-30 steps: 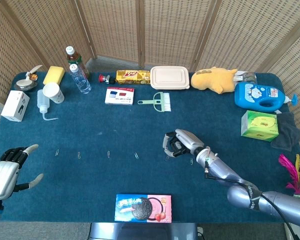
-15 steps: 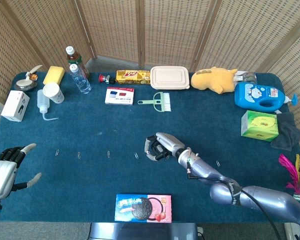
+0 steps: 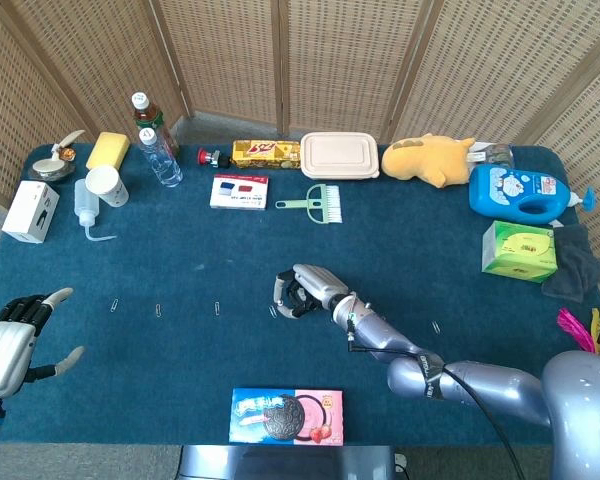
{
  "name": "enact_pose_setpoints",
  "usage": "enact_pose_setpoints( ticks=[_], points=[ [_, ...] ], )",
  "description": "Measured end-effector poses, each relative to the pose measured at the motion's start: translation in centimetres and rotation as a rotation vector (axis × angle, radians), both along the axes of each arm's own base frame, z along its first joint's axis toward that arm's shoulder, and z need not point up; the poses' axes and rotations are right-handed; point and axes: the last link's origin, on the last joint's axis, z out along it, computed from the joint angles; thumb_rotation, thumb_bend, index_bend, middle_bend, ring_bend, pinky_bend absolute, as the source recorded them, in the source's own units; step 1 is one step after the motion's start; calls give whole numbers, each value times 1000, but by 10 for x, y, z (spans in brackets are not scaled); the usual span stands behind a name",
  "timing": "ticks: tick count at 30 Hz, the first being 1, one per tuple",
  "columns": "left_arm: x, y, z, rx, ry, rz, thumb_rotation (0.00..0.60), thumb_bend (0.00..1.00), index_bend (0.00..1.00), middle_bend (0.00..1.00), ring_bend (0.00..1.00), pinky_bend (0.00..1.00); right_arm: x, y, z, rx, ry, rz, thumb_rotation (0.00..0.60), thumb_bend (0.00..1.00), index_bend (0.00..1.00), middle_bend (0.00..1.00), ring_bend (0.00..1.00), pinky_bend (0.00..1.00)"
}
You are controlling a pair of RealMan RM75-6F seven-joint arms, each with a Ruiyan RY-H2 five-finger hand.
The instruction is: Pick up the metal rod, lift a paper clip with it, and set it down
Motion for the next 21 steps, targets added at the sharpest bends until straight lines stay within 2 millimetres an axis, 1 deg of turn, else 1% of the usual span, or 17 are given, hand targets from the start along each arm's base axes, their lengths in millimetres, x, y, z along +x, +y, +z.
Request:
enact_pose_setpoints(
  ticks=[5, 10, 21],
  points=[
    [-2, 0, 0, -1, 1, 5, 441, 390, 143, 247, 208, 186, -3, -1, -5, 1, 21, -11, 600, 405, 629, 855, 857, 736],
    [-2, 1, -2, -6, -3, 5, 439, 390, 141, 247, 208, 186, -3, 0, -7, 8, 34, -6, 600, 405, 626, 855, 857, 736],
    [-5, 2, -3, -7, -4, 8, 438, 390, 137, 246, 208, 186, 7, -4, -8, -3, 25, -8, 600, 405, 624, 855, 857, 736]
  ],
)
